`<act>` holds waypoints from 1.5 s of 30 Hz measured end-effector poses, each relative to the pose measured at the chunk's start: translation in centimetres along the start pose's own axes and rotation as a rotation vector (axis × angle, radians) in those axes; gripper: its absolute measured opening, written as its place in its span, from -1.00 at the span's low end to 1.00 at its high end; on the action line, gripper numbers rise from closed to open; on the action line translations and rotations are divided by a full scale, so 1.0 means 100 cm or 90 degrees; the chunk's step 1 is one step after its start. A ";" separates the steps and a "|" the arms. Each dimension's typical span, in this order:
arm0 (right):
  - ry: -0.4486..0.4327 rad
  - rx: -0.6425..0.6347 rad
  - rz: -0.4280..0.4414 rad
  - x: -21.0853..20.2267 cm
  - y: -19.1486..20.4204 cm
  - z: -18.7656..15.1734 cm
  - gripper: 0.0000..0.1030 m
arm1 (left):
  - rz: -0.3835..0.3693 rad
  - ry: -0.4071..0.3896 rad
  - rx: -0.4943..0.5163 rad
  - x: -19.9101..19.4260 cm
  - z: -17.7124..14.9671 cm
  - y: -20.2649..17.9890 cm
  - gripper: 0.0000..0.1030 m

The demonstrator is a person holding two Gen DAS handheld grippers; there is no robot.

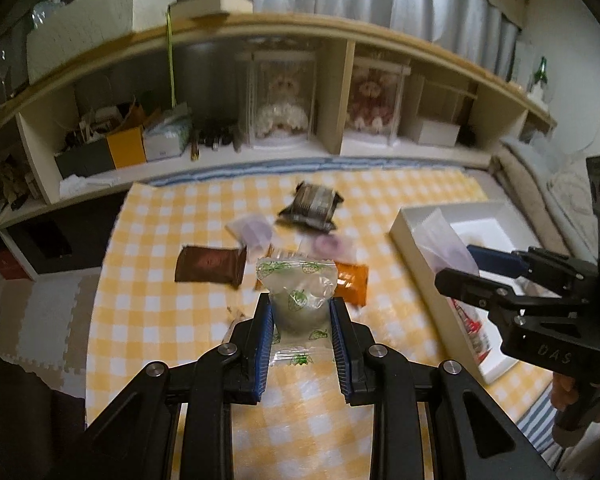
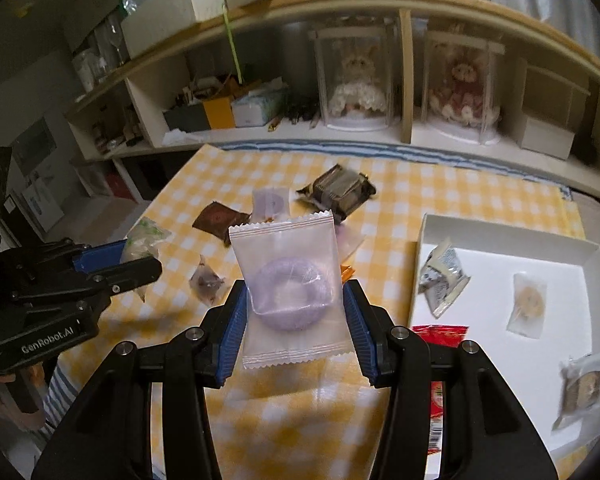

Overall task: Organize snacks
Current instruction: 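Grasp the purple-ring pastry packet with the right gripper while the left grasps the green-dotted candy, then carry both packets over the white tray and open both grippers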

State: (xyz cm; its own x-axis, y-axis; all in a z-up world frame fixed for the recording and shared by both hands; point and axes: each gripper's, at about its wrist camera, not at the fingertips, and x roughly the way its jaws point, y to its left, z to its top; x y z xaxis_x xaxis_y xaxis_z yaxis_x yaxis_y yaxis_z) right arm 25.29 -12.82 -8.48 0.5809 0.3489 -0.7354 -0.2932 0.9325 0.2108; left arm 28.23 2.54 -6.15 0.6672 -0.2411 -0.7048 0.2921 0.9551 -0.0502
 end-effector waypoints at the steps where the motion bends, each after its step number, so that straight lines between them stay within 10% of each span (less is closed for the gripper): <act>1: -0.003 -0.002 -0.003 -0.005 -0.001 0.001 -0.05 | 0.002 -0.007 0.002 -0.005 0.001 -0.003 -0.47; 25: -0.051 0.041 -0.108 -0.138 -0.101 -0.014 -0.04 | -0.067 -0.050 0.050 -0.049 0.025 -0.117 -0.47; 45: 0.042 0.134 -0.143 -0.145 -0.215 -0.067 -0.04 | -0.173 0.102 -0.012 0.083 0.020 -0.211 -0.47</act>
State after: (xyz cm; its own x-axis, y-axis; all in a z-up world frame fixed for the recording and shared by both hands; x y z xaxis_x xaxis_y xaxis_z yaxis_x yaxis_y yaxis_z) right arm 18.09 -38.56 -6.63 0.5608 0.1314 -0.8175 0.0040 0.9869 0.1614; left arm 28.91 -19.97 -9.54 0.4501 -0.4592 -0.7659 0.4308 0.8629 -0.2642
